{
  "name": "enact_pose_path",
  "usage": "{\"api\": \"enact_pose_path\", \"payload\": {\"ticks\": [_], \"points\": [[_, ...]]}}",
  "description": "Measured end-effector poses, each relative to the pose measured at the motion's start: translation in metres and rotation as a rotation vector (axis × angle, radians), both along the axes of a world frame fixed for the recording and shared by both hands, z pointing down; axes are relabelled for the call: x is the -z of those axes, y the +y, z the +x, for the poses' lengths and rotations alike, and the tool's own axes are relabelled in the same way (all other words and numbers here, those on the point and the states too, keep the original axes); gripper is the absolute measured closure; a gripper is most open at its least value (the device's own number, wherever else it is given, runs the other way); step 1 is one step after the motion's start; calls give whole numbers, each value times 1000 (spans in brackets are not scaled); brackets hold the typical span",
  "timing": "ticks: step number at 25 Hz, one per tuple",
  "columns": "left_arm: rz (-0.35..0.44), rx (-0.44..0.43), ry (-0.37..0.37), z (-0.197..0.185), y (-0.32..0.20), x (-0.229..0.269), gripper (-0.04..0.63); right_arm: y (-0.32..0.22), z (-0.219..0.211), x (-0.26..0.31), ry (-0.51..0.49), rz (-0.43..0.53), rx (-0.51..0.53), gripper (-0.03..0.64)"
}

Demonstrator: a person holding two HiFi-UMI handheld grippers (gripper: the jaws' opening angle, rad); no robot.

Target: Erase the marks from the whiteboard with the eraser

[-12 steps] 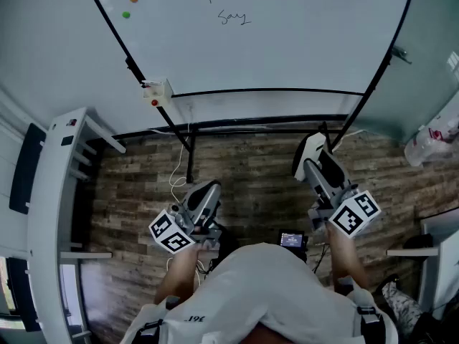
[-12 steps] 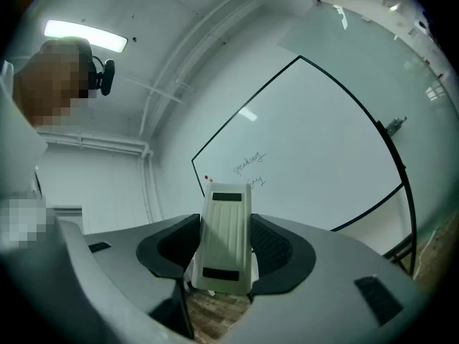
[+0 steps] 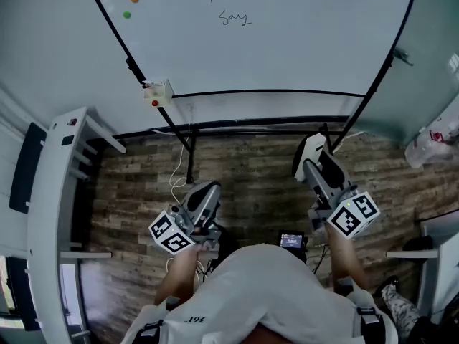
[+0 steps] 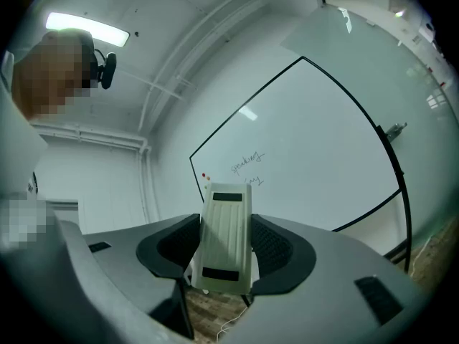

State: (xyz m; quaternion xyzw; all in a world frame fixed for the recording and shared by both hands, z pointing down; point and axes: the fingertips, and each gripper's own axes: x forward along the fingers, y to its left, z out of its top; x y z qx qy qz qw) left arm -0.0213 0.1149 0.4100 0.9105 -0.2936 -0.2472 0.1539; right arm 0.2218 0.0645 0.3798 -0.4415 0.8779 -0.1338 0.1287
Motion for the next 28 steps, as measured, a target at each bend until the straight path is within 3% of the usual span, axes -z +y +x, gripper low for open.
{"api": "enact_pose_path", "payload": {"ticks": [11,18,28], "points": [[-3,14,-4,1,-9,0,589,-6,-1,1,53,10,3,377],[-23,40,-6,-1,-17,-1,589,-25,10,-4,17,-25,-33,378],[-42,72,-16,-21,-39,-10,589,-55,-15,-13,55,-46,-22,377]]}}
